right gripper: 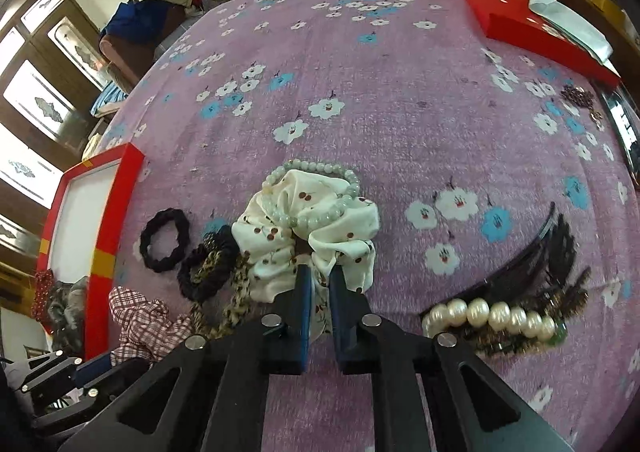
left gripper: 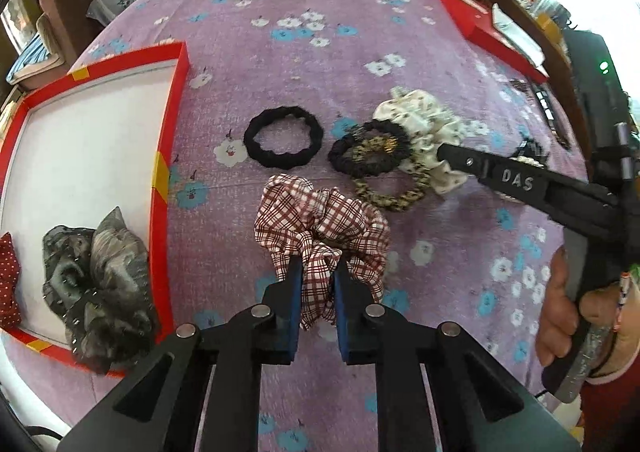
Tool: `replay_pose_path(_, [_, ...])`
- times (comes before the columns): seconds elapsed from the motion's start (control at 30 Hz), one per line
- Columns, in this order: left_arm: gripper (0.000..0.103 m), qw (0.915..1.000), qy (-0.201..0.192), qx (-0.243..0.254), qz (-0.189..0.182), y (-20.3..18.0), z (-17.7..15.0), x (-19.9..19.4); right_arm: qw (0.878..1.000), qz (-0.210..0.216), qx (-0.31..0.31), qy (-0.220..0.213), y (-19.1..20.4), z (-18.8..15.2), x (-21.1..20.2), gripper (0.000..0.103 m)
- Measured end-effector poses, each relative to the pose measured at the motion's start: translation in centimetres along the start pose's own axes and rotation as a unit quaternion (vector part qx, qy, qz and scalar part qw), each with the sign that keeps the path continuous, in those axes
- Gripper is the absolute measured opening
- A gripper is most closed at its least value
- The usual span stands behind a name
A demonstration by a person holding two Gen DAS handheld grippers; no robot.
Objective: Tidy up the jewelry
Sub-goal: 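Carry both scrunchies into the tray and open both tools to release them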
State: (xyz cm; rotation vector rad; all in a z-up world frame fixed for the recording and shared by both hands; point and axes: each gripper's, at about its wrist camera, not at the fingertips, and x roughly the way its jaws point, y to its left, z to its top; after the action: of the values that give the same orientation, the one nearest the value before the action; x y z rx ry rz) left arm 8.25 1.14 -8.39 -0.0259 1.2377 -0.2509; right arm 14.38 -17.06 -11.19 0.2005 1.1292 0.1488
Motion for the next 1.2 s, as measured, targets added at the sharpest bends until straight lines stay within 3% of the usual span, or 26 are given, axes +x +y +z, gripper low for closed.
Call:
replay_pose_path(0.3, [0.013,0.9987,-0.009,0.029,-0.042,-0.2,-2.0,-3.8,0.999,0.018,0.031,-0.005,-0.8,-5.4,-6.4,0.007])
replay_pose_path(0.63, [0.013,0.9956,-0.021,0.054,-0.073,1.1,-3.0,-7.3,0.997,-0.014,0.076,-0.001,-2.1,-11.0,-12.7,0.007])
replay_pose_path(0.87, [0.014,0.9951,-0.041,0.052,-0.073,3.0,-2.6,-9.2,0.997,-0.006,0.078,-0.021,0.2,-10.9,-13.9,0.007])
replay_pose_path(1.2, [0.014,0.9970,-0.075,0.004,-0.020,10.7,-2.0,-11.3,0.998,0.048,0.032,-0.031,7.8,-7.8,-12.1,0.008])
